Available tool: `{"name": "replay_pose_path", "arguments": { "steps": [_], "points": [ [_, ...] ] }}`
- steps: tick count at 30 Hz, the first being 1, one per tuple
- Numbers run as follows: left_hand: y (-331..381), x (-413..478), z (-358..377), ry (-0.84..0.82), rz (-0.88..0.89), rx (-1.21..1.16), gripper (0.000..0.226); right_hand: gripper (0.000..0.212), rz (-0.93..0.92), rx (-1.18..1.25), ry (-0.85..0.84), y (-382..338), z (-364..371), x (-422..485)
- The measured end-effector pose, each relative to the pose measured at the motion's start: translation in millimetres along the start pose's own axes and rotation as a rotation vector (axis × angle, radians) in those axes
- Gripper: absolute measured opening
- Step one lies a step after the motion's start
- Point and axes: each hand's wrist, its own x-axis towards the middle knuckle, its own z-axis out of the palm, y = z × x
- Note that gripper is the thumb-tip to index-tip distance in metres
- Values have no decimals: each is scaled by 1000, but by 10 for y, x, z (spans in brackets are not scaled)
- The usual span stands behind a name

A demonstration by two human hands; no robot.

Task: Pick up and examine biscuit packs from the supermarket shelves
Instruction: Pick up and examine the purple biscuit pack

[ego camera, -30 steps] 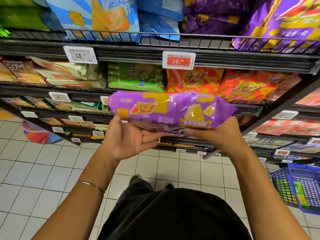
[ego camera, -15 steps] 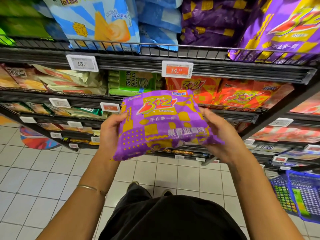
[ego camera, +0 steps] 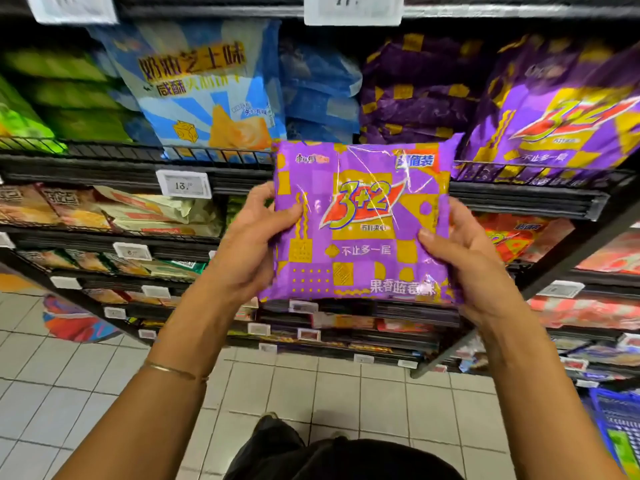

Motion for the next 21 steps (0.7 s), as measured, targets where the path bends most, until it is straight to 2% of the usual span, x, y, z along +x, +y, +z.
{"name": "replay_pose_path", "arguments": {
  "steps": [2, 4, 6, 8, 11, 15, 18, 21],
  "points": [
    [142, 150, 110, -23, 50, 69, 40, 47, -83, -116, 58, -138, 55, 112],
    [270, 324, 225, -37, 108, 207, 27, 36, -198, -353, 135, -277, 127, 253],
    [387, 480, 348, -28, 172, 330, 23, 28, -285, -542, 214, -389, 178, 388],
    [482, 604, 459, -3, 250, 402, 23, 29, -355, -662, 297, -490, 232, 501],
    [568, 766, 592, 26, 374, 515, 23, 30, -444, -728, 406, -622, 340, 630],
    [619, 963, 747, 116, 428, 628, 23, 42, -412, -749, 558, -765, 419, 834],
    [654, 1101, 836, 251, 495, 700, 22, 20, -415, -768, 628, -836, 485, 973],
    [683, 1213, 936, 407, 481, 703, 24, 21, -390, -747, 653, -865, 583, 1099]
  ]
}}
